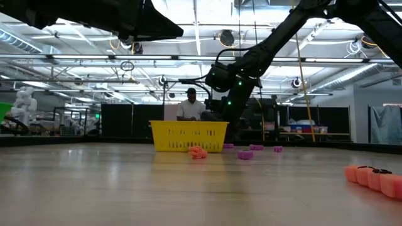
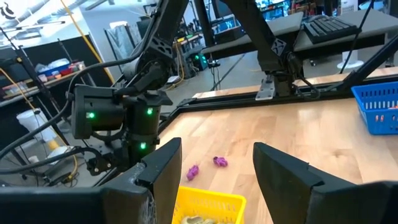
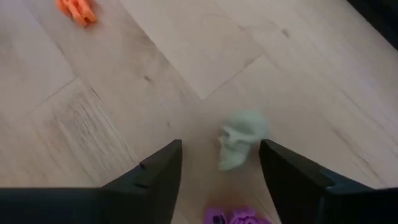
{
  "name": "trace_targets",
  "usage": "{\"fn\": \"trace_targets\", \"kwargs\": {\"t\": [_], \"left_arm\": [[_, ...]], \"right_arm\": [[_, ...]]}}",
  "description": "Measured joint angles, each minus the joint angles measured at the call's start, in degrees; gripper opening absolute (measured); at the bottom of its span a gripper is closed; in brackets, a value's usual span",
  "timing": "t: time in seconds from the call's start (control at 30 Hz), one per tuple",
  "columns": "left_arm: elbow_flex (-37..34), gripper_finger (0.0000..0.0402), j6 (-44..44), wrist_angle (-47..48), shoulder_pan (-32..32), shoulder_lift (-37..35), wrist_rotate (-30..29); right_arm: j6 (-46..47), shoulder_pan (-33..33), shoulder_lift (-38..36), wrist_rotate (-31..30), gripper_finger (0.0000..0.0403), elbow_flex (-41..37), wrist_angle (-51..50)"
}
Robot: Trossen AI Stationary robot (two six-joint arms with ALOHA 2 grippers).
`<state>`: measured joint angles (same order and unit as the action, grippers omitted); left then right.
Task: Sort Halloween decoration
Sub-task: Put the white skull toy in the yellow basket
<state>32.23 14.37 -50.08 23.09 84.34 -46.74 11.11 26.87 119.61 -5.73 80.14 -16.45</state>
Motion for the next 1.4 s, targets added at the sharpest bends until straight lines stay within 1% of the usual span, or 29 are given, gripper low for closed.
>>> {"fn": "trace_targets", "kwargs": {"t": [0.2,0.37,0.5,0.63,0.83,0.93,1.03,1.17,1.23,1.27,1.4], "left_arm": [[0.0,0.0203,0.0,0.0,0.0,0.0,0.0],[0.0,0.0203,0.0,0.0,0.0,0.0,0.0],[0.0,0.0203,0.0,0.0,0.0,0.0,0.0],[0.0,0.0203,0.0,0.0,0.0,0.0,0.0],[0.0,0.0203,0.0,0.1,0.0,0.0,0.0],[0.0,0.0203,0.0,0.1,0.0,0.0,0.0],[0.0,0.0203,0.0,0.1,0.0,0.0,0.0],[0.0,0.0203,0.0,0.1,0.0,0.0,0.0],[0.0,0.0203,0.0,0.2,0.0,0.0,0.0],[0.0,0.0203,0.1,0.2,0.0,0.0,0.0],[0.0,0.0203,0.0,0.2,-0.1,0.0,0.0]], "right_arm": [[-1.3,0.1,0.0,0.0,0.0153,0.0,0.0],[-1.5,0.1,0.0,0.0,0.0121,0.0,-0.3],[-2.5,0.2,0.0,-0.1,0.0107,0.0,-1.5],[-2.9,0.4,-0.1,-0.1,0.0107,0.0,-2.7],[-1.4,0.4,-0.3,-1.2,0.0125,0.0,-3.6],[-0.5,0.4,-0.3,-3.6,0.0149,0.6,-4.2],[-0.6,0.7,-0.3,-5.0,0.0182,1.2,-4.3],[-1.4,0.7,-0.3,-4.6,0.0226,2.7,-2.9],[-2.0,0.7,-0.3,-2.7,0.0244,3.0,-1.7],[-2.2,0.7,-0.3,-1.7,0.0252,3.0,-1.3],[-2.7,0.9,-0.3,-1.7,0.0266,3.0,-0.4]]}}
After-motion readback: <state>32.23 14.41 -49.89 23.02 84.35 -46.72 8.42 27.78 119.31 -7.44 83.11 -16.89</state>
